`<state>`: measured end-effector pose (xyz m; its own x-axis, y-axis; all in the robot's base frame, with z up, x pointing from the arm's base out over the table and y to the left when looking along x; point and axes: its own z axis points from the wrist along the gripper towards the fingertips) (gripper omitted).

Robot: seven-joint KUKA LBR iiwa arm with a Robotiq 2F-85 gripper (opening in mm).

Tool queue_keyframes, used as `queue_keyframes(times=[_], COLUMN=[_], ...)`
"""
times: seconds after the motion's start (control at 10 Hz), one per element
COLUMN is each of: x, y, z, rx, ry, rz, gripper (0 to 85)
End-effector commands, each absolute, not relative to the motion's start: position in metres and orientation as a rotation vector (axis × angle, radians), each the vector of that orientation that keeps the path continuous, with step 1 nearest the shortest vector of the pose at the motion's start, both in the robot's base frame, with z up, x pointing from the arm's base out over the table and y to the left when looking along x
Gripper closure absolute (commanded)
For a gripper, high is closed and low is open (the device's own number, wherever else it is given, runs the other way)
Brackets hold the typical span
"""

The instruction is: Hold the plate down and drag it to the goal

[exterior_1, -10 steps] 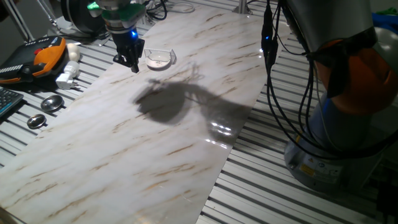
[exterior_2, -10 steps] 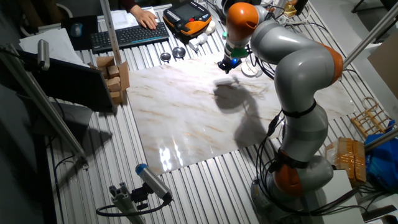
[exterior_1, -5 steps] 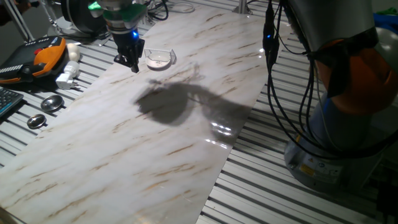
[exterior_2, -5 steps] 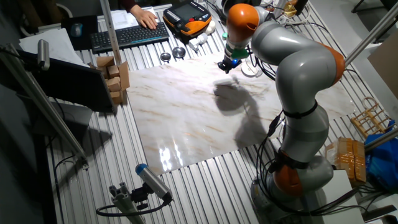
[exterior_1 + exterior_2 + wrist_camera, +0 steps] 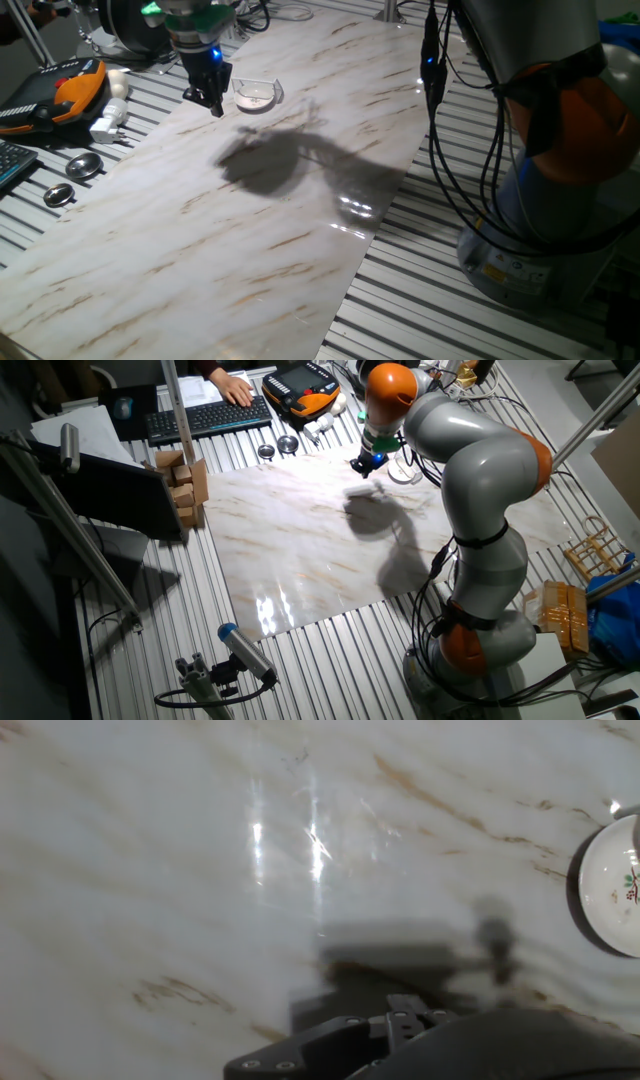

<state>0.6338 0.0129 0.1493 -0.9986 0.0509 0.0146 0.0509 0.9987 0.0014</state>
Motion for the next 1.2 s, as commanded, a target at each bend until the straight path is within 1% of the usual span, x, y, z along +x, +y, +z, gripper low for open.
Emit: queue_keyframes(times=[0.0,0.2,0.3,0.5,0.6,0.7,0.8,1.1], x=[0.635,0.628,0.622,0.618,0.616,0.613,0.61,0.596], y=[0.023,0.041,0.049,0.055,0.053,0.052,0.053,0.055], z=[0.165,0.193,0.201,0.208,0.21,0.212,0.216,0.224], rx=[-0.1,-0.098,-0.091,-0.103,-0.116,-0.103,-0.081,-0.081], ry=[-3.105,-3.126,-3.134,-3.12,-3.117,-3.135,-3.146,-3.163], rz=[0.021,0.034,0.06,0.054,0.013,0.017,0.062,0.043], gripper=[85.0,85.0,85.0,85.0,85.0,85.0,85.0,85.0])
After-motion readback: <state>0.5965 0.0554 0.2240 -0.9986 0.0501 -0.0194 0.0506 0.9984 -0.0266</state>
